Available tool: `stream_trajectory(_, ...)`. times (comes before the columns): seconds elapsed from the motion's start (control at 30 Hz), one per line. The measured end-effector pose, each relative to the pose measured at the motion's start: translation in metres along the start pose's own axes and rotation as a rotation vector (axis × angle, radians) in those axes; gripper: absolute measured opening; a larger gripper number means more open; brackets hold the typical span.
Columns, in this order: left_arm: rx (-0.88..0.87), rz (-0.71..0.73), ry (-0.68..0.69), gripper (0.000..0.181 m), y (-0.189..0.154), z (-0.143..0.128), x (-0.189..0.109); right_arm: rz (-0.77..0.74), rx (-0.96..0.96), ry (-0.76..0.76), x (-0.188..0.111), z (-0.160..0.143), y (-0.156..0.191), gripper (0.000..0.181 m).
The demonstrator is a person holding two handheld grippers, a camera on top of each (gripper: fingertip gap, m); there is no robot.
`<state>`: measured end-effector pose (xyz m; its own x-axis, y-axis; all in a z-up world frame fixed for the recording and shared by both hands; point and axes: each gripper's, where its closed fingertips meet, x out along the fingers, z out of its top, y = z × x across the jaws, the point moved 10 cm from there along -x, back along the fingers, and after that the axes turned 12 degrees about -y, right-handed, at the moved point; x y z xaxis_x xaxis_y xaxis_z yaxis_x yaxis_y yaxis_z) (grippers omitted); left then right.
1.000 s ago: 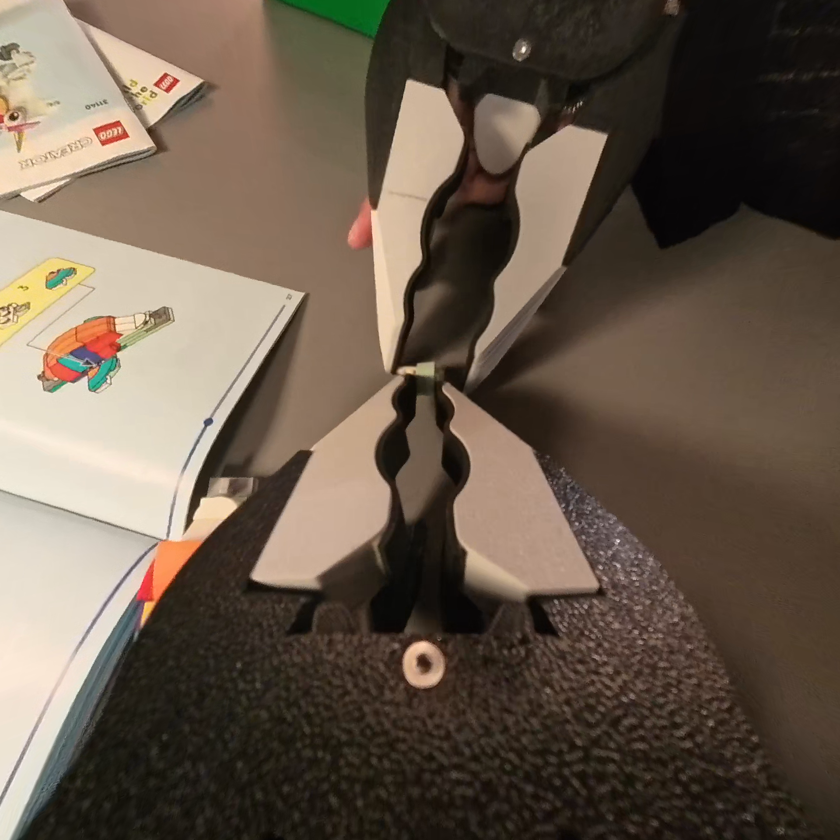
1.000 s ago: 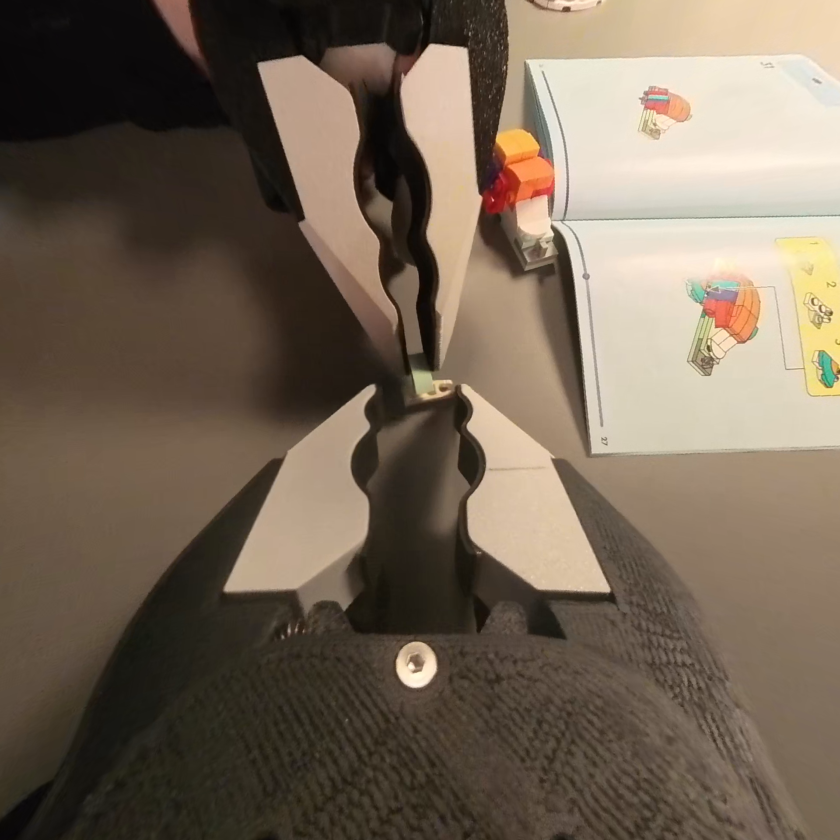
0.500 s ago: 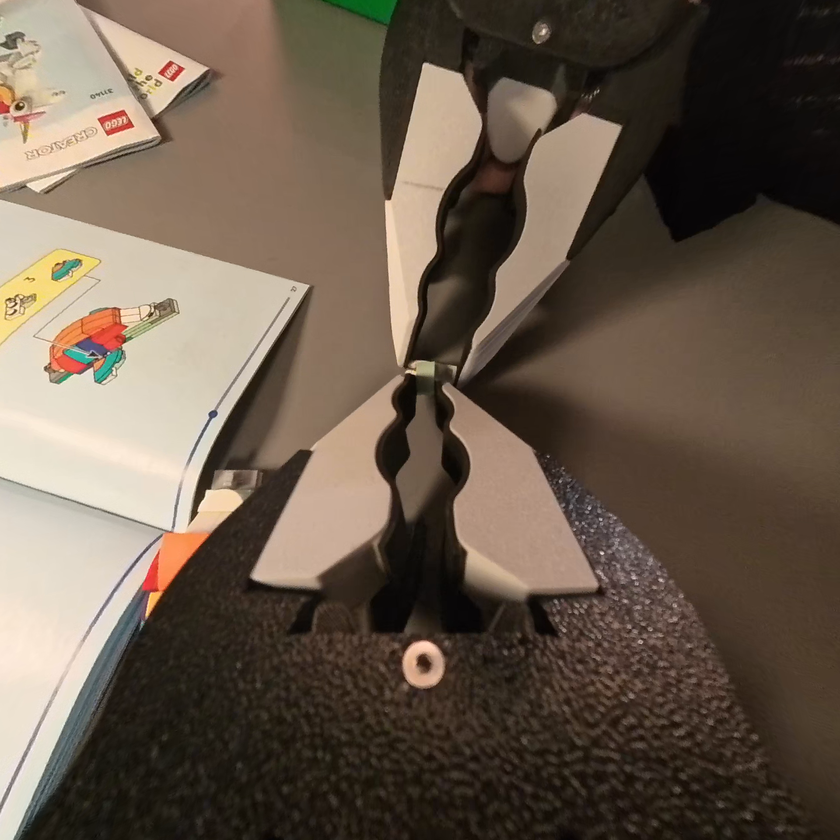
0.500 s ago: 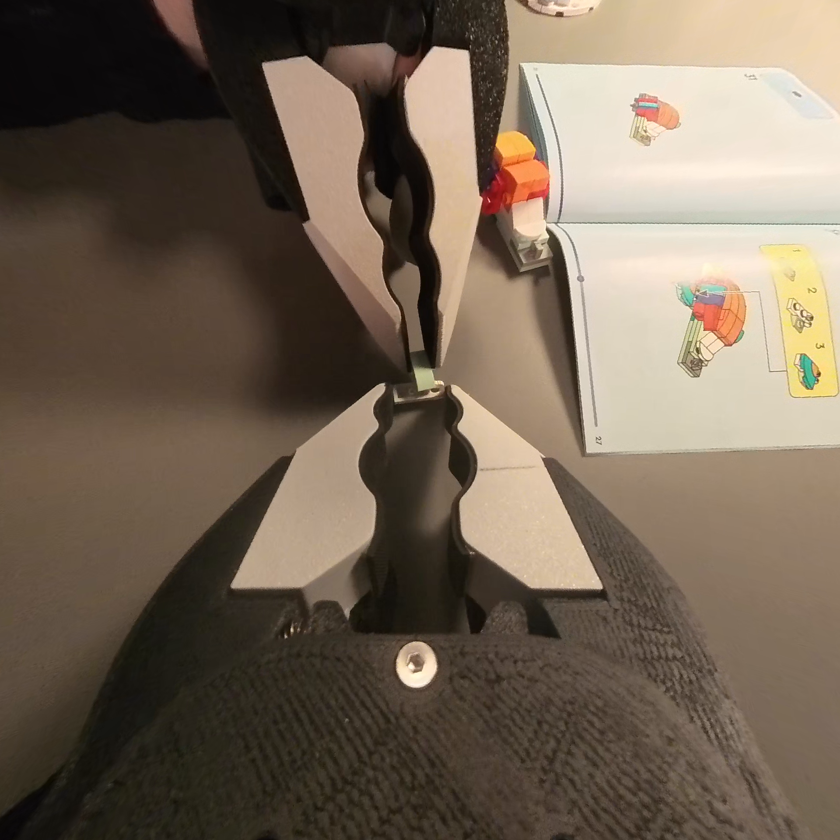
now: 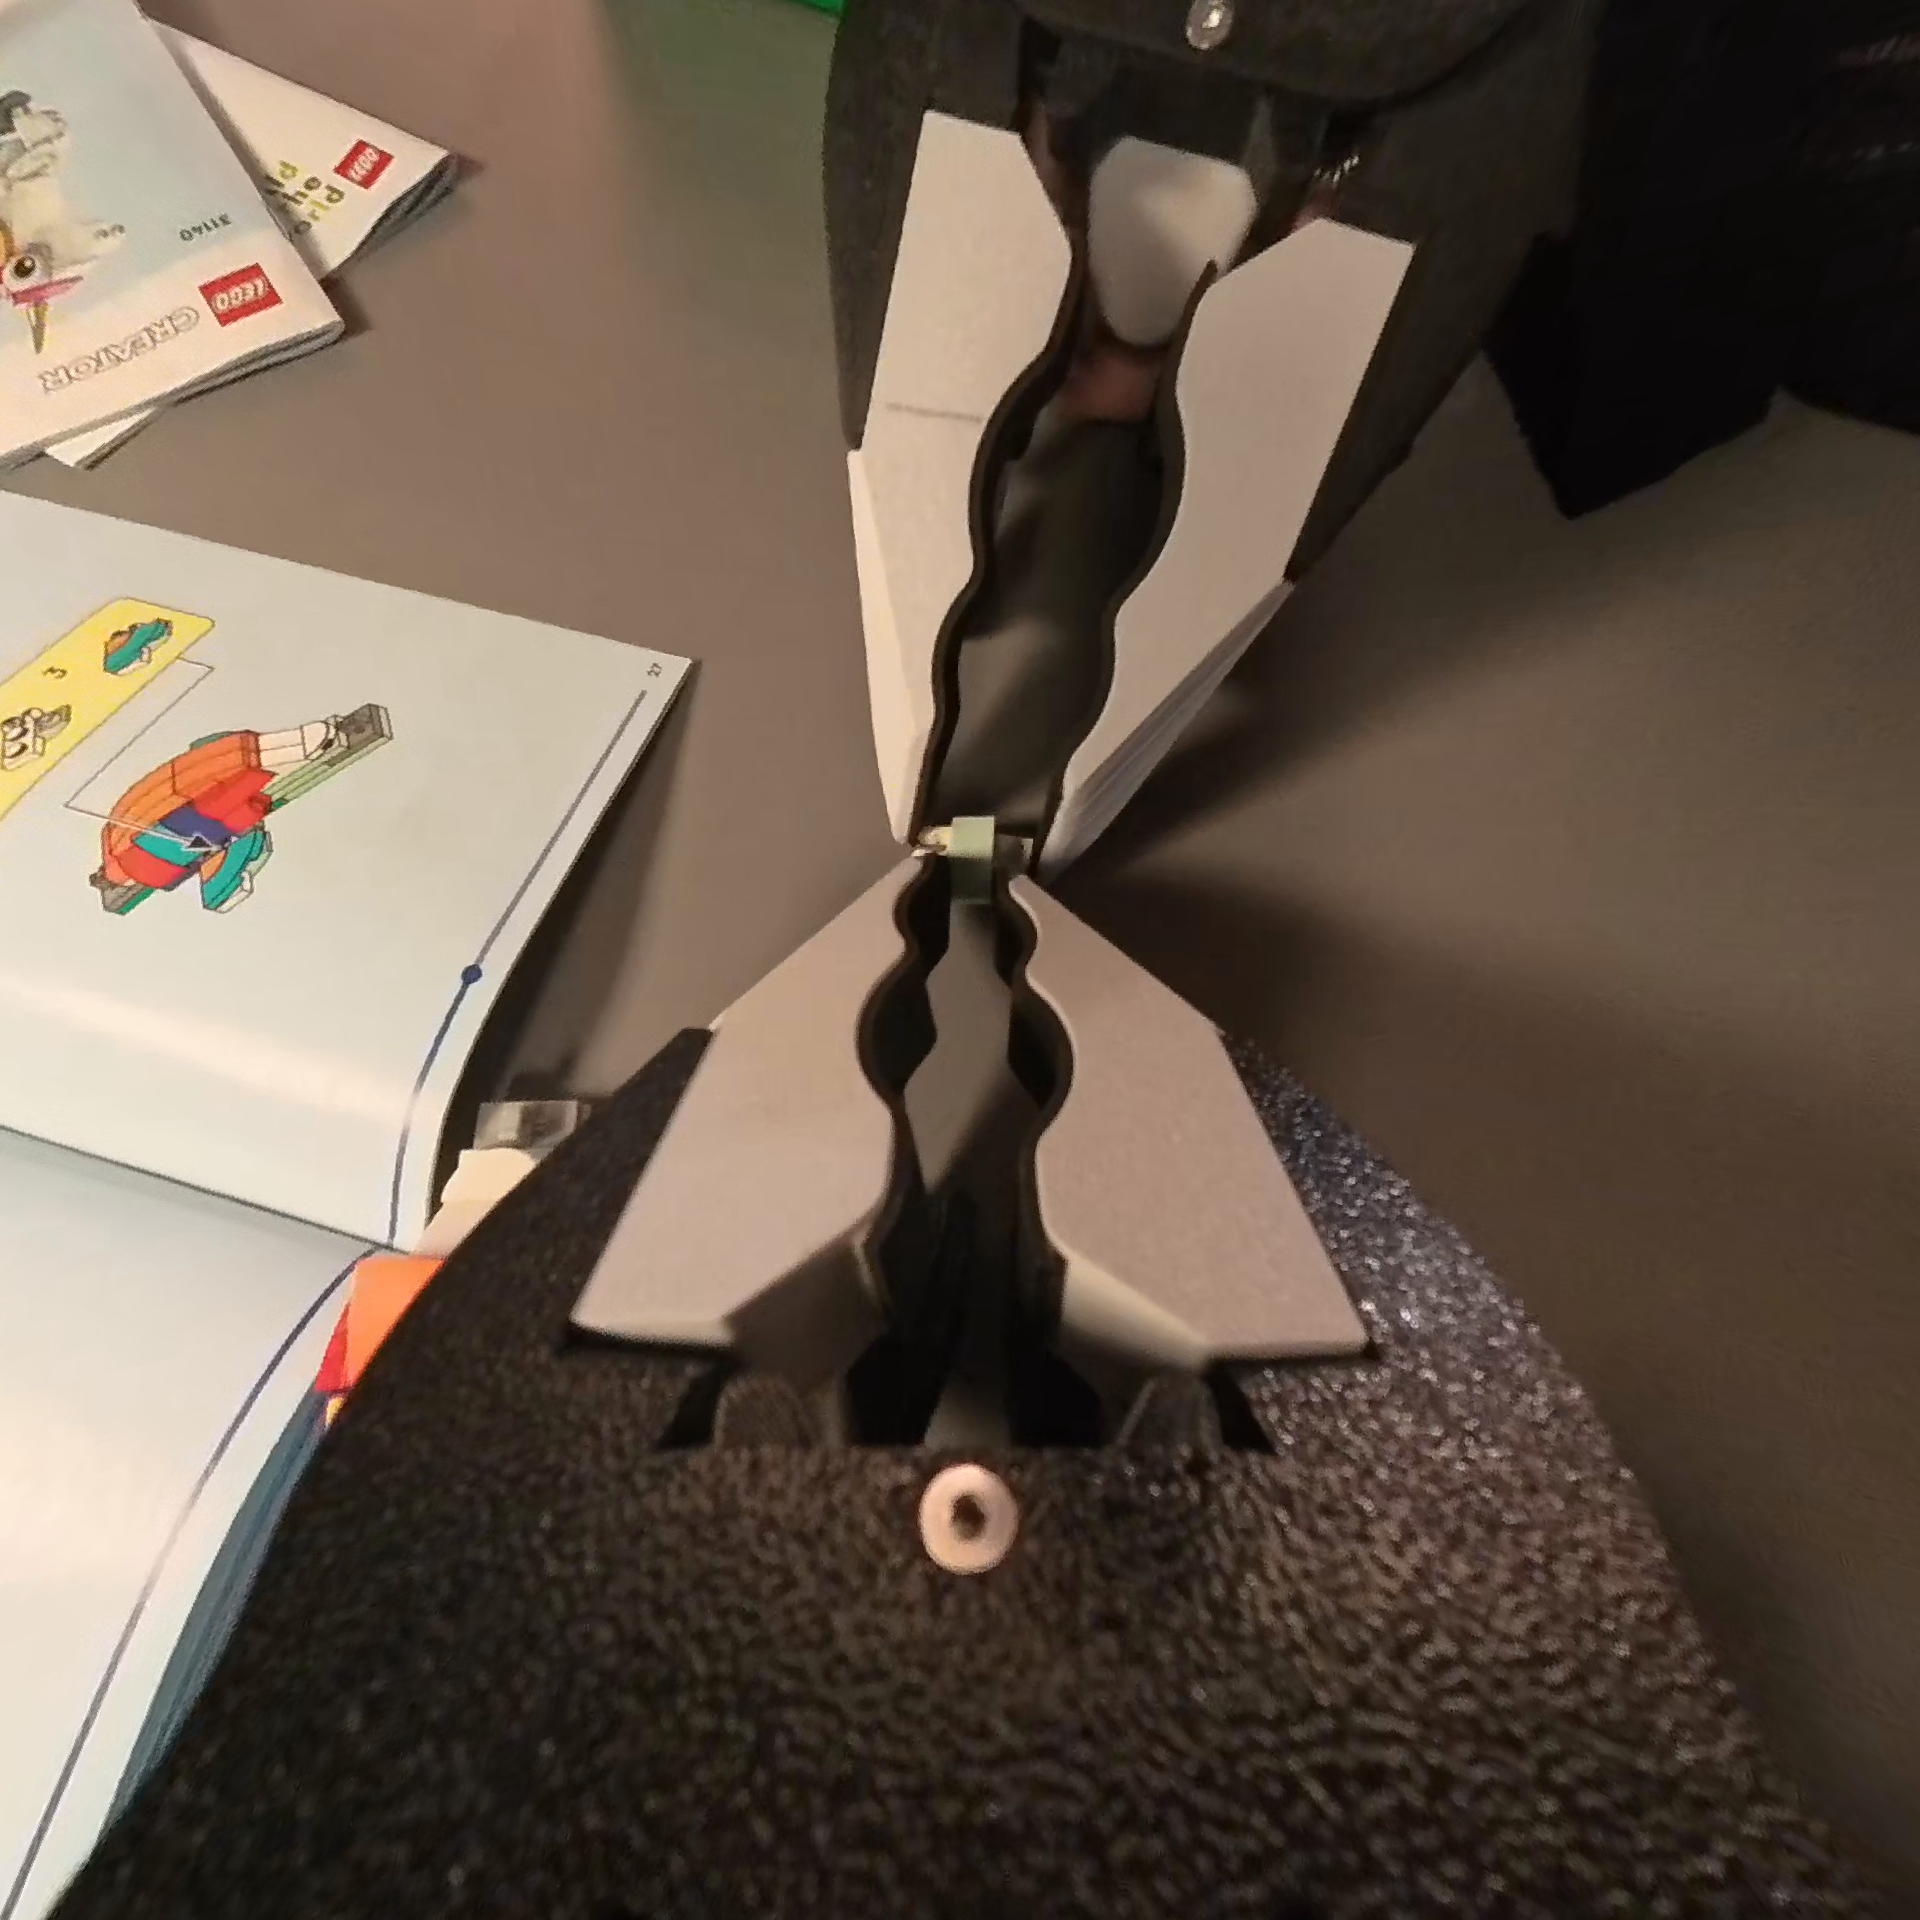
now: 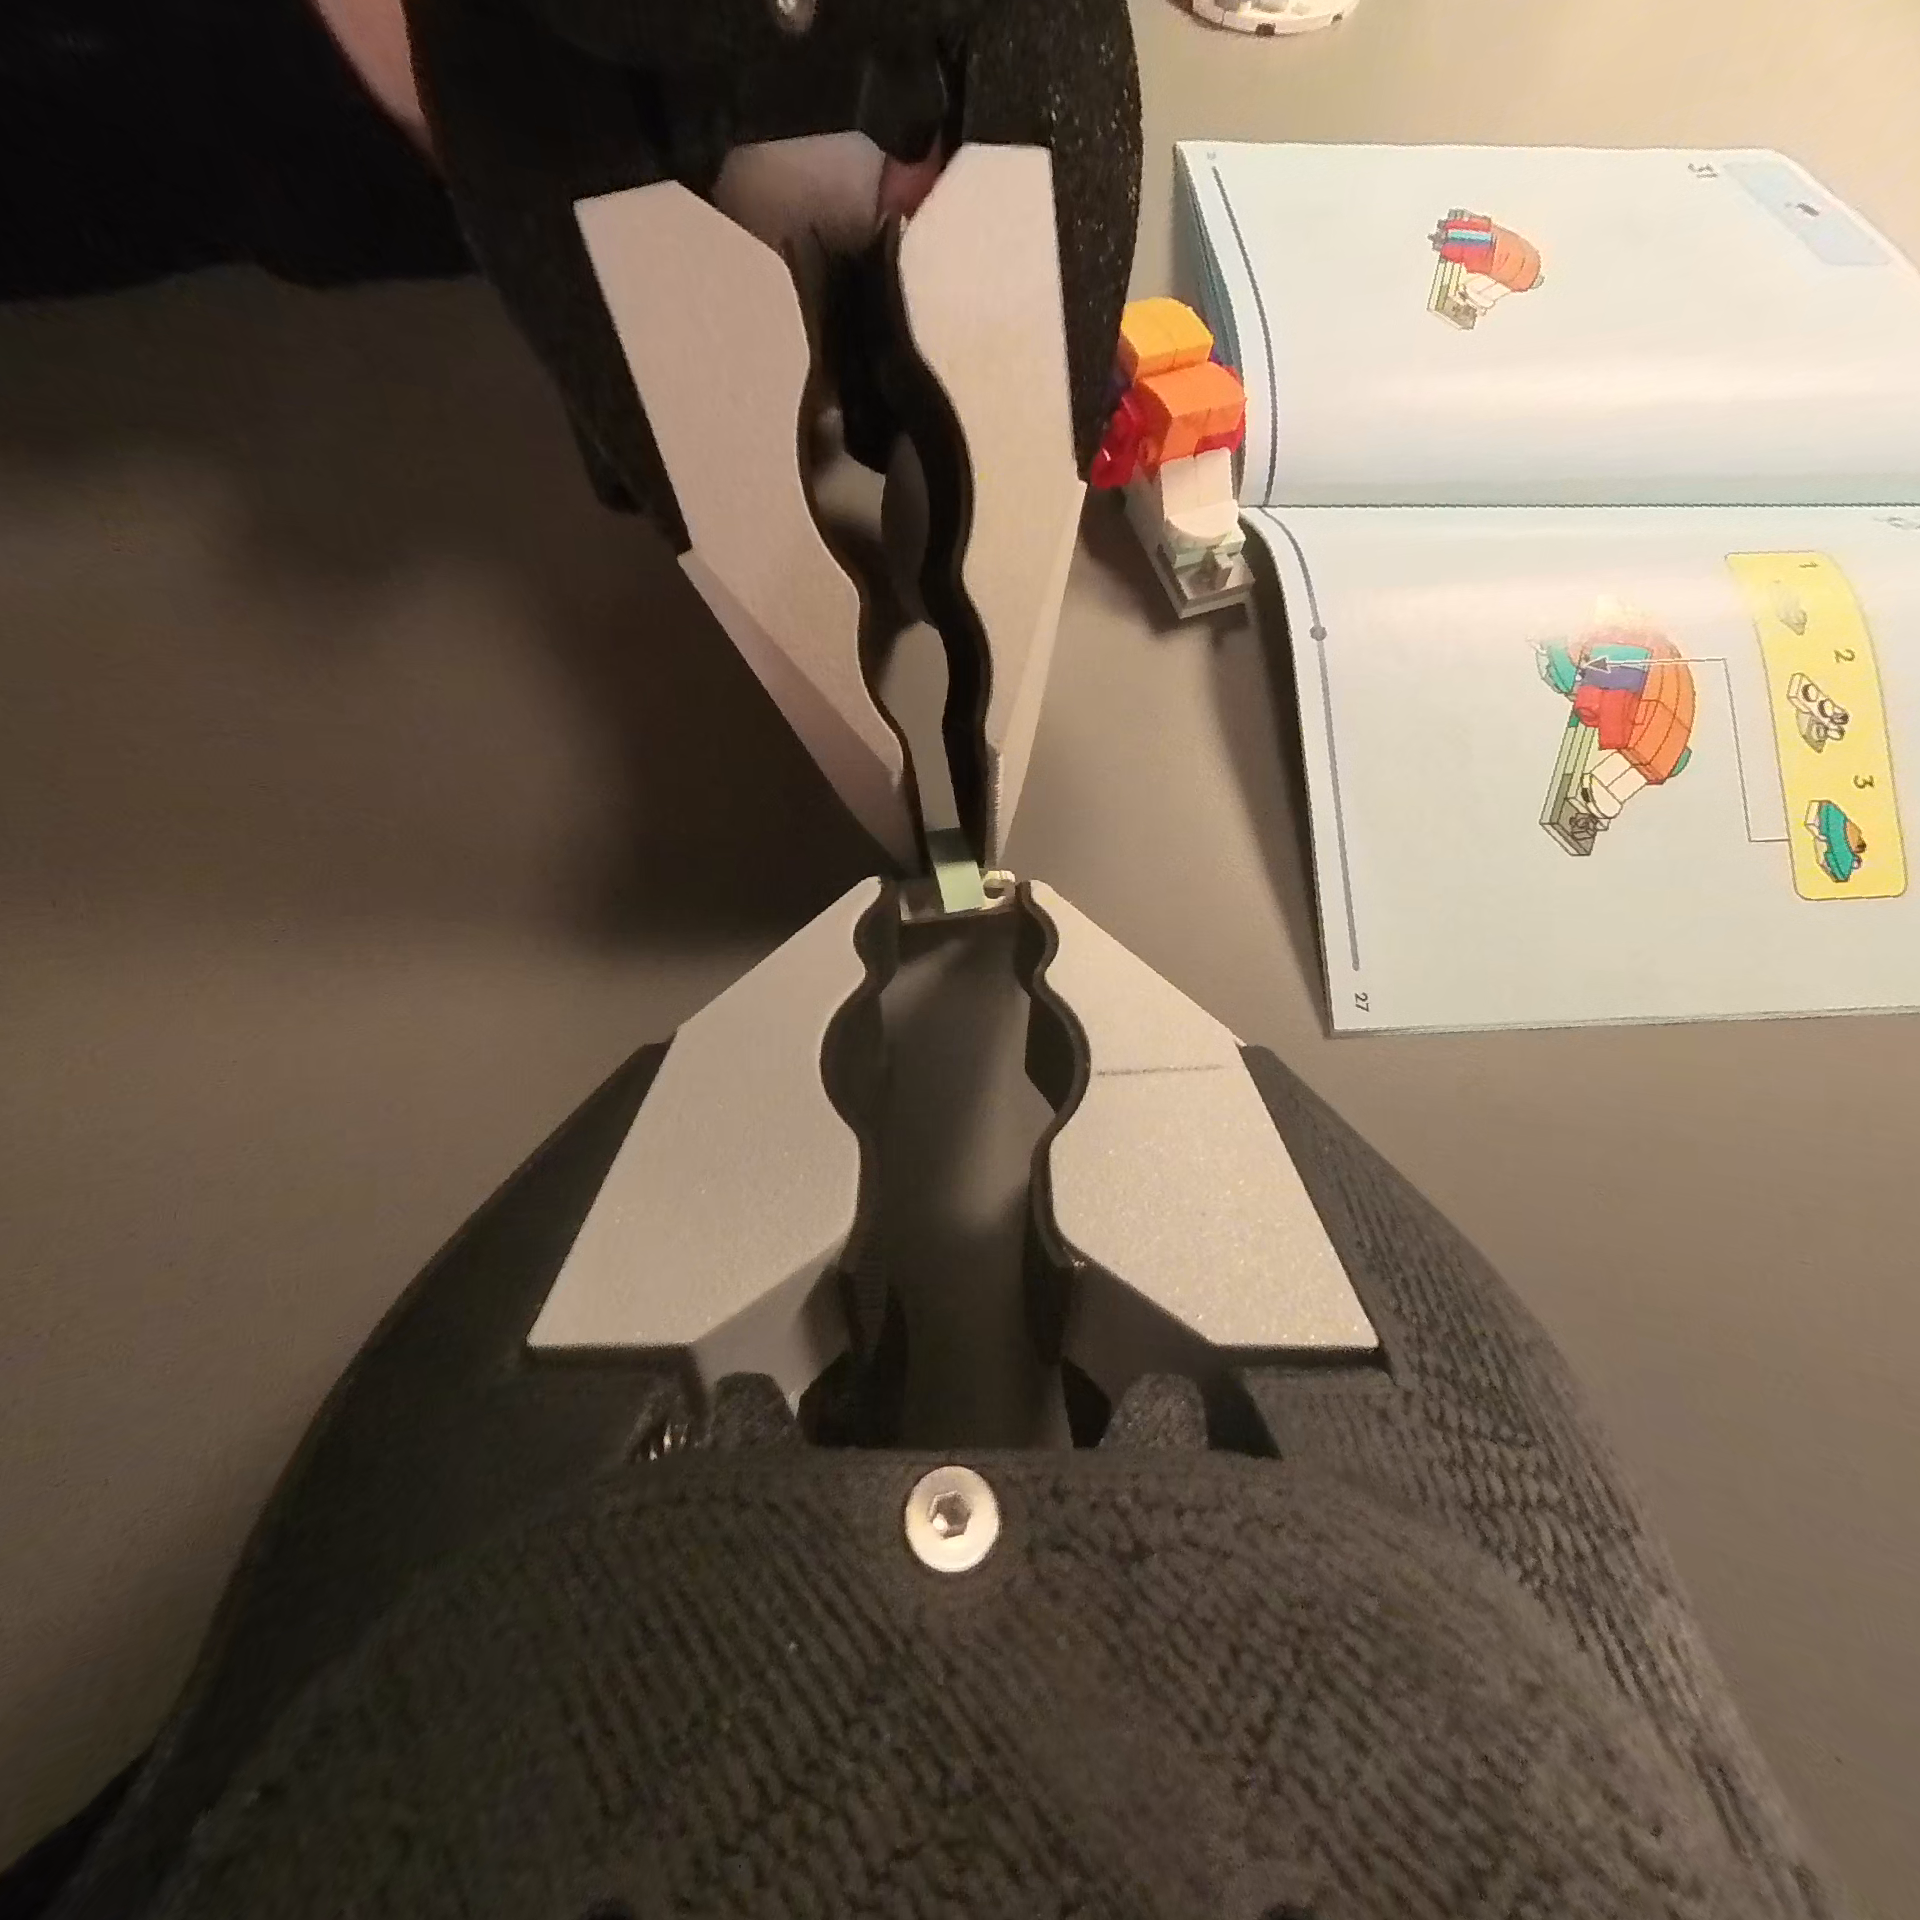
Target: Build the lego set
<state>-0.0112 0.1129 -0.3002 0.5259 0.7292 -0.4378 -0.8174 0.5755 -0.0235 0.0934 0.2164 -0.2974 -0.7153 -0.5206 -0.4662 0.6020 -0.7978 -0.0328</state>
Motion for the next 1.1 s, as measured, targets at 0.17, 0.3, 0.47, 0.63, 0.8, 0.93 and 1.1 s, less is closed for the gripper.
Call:
stream_trajectory(0.17,0.004,0.005,-0.001,0.006,0.0,0.0,0.0,0.0,0.003,-0.003,0.0,0.0,0.0,0.022)
stream_trajectory(0.3,0.004,0.004,-0.001,0.006,0.0,0.0,0.0,0.021,0.007,-0.055,-0.005,0.002,0.0,0.024)
stream_trajectory(0.47,0.004,0.0,-0.001,0.006,0.0,0.0,0.0,0.024,0.073,-0.114,-0.012,0.003,-0.005,0.012)
stream_trajectory(0.63,0.005,-0.005,0.0,0.006,0.0,0.0,-0.001,0.011,0.044,-0.04,-0.005,0.0,-0.002,0.01)
stream_trajectory(0.8,0.009,-0.004,-0.001,0.007,-0.001,0.0,-0.002,0.018,0.04,-0.029,-0.004,0.0,-0.002,0.008)
stream_trajectory(0.93,0.008,-0.01,-0.001,0.007,-0.001,-0.001,-0.002,0.023,0.031,-0.029,-0.004,0.0,-0.001,0.008)
stream_trajectory(1.1,0.036,0.012,-0.01,0.007,-0.004,-0.001,-0.004,0.027,0.026,-0.029,-0.004,0.0,0.0,0.007)
